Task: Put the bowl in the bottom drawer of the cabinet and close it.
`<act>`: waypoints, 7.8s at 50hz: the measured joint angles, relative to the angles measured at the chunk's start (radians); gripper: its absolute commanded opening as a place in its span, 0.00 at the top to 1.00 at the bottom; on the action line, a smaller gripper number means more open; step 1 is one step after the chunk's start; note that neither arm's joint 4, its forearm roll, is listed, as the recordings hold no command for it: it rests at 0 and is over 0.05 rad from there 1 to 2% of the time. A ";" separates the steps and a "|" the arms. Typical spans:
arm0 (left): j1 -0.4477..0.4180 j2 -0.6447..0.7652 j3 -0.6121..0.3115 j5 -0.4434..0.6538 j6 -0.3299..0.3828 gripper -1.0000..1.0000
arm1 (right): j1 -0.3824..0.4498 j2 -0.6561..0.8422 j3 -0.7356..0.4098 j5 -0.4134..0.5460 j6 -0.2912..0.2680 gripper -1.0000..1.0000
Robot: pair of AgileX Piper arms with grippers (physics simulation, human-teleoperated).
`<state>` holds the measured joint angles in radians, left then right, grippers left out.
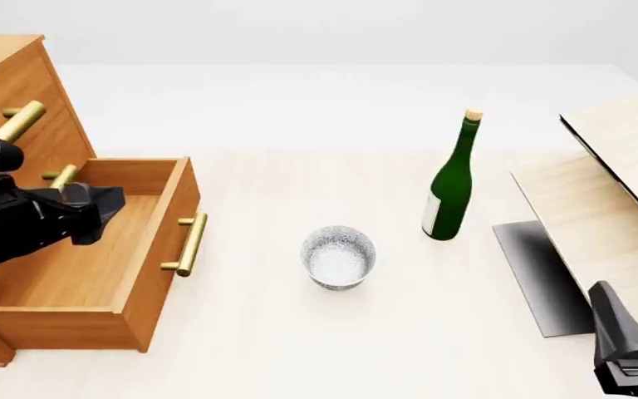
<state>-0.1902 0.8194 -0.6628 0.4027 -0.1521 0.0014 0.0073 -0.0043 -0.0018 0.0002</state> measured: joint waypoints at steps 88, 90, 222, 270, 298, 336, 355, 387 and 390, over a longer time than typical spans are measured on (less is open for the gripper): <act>0.004 0.277 0.123 -0.197 -0.170 0.00 | 0.000 0.000 0.000 0.000 0.000 0.00; 0.002 0.283 0.125 -0.202 -0.174 0.00 | 0.000 0.000 0.000 0.000 0.000 0.00; -0.171 0.509 0.169 -0.377 -0.303 0.00 | 0.000 0.000 0.000 0.000 0.000 0.00; -0.181 0.358 0.118 -0.239 -0.241 0.00 | 0.000 0.000 0.000 0.000 0.000 0.00; -0.187 0.260 0.055 -0.174 -0.177 0.00 | 0.000 0.000 0.000 0.000 0.000 0.00; -0.261 0.284 -0.047 -0.176 -0.108 0.00 | 0.000 0.000 0.000 0.000 0.000 0.00; -0.314 0.336 -0.086 -0.209 -0.116 0.00 | 0.000 0.000 0.000 0.000 0.000 0.00; -0.374 0.399 -0.115 -0.292 -0.162 0.00 | 0.000 0.000 0.000 0.000 0.000 0.00; -0.377 0.407 -0.120 -0.299 -0.165 0.00 | 0.000 0.000 0.000 0.000 0.000 0.00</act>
<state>-0.5671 1.2264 -0.7825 0.1035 -0.3168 0.0013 0.0073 -0.0043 -0.0018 0.0001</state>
